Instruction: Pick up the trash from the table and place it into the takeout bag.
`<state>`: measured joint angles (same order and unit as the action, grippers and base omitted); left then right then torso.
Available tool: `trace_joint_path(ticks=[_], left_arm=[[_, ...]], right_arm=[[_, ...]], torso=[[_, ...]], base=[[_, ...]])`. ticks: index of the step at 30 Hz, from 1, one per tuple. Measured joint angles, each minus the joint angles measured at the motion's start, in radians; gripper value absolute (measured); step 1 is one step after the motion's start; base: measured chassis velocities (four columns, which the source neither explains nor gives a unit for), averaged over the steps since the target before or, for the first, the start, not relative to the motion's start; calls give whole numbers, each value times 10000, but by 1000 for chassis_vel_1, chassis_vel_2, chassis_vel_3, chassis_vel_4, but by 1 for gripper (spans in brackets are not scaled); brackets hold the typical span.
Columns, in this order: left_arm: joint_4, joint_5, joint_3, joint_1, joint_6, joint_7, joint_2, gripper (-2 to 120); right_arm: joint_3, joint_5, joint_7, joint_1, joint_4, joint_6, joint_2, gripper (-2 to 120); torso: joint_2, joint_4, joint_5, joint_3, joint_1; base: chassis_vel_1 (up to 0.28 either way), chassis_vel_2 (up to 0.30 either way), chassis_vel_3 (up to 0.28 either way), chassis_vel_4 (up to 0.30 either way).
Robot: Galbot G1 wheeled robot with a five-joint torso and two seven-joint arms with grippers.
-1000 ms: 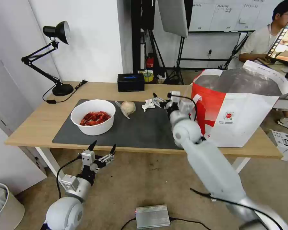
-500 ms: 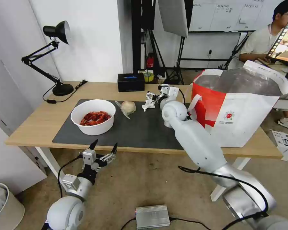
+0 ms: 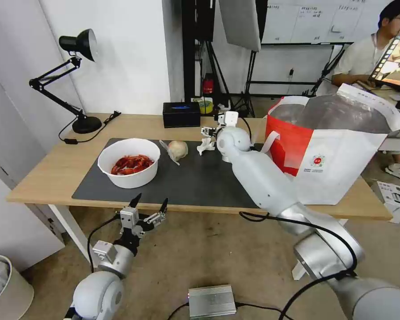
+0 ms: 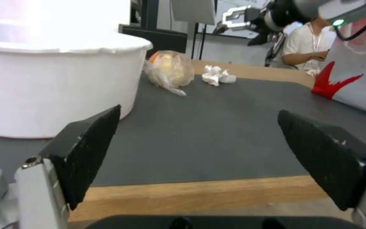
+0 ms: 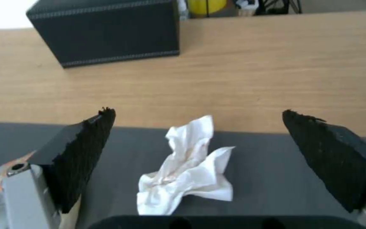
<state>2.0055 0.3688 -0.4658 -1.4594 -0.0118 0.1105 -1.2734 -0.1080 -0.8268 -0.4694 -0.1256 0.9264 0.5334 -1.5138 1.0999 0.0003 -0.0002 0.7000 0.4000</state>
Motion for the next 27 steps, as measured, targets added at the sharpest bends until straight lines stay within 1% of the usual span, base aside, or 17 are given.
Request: trace_joint_path(ticks=[2,3,5,7,8,9,16,27], left_arm=[[9,67,-20,12,0,0,-44,100],[9,67,-20,12,0,0,-44,100],[15,88,-23,19,0,0,-73,100],[15,89,-22,19,0,0,-76,100],[15,92,-13,26,-3,1,-110,100],[12,96,-14,39,-5,1,-129,100],[-23,129,-39,112,-8,4,-116,100],[-45,111,-24,39,-46,28,-212,100]], right_arm=[[58,87,81,122,-456,1,-172,100],[58,87,81,122,-456,1,-172,100],[216,202,192,240,-996,-13,-309,100],[231,212,210,251,-1044,-18,-319,100],[357,357,404,332,-1426,-124,-389,100],[399,433,518,349,-1552,-209,-402,100],[642,886,928,251,-1869,-441,-558,100],[600,1444,1447,109,-2135,-862,-583,100]], torso=[[0,-1,0,0,0],[0,-1,0,0,0],[0,-2,1,0,0],[0,-2,1,0,0],[0,-2,0,0,0],[0,-3,1,1,0],[0,-2,2,0,0],[0,-3,1,0,0]], base=[[0,0,0,0],[0,0,0,0],[0,0,0,0],[0,0,0,0],[0,0,0,0],[0,0,0,0],[0,0,0,0],[0,0,0,0]])
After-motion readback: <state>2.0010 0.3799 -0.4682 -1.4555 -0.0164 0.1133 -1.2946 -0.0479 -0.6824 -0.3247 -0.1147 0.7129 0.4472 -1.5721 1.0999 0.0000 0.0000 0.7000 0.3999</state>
